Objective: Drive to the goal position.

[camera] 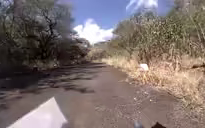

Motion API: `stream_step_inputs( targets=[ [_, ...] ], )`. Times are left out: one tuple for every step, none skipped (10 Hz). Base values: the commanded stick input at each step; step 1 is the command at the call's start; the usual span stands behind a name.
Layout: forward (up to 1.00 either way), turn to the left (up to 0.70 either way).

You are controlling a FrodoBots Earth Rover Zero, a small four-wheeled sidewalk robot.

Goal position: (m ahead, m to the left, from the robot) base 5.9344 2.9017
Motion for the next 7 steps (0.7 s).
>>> stream_step_inputs(
  targets=[
    [0.50, -0.50],
    [0.50, -0.50],
    [0.50, -0.50],
    [0.50, -0.02],
    [0.50, 0.00],
    [0.50, 0.00],
    [0.50, 0.00]
  ],
)
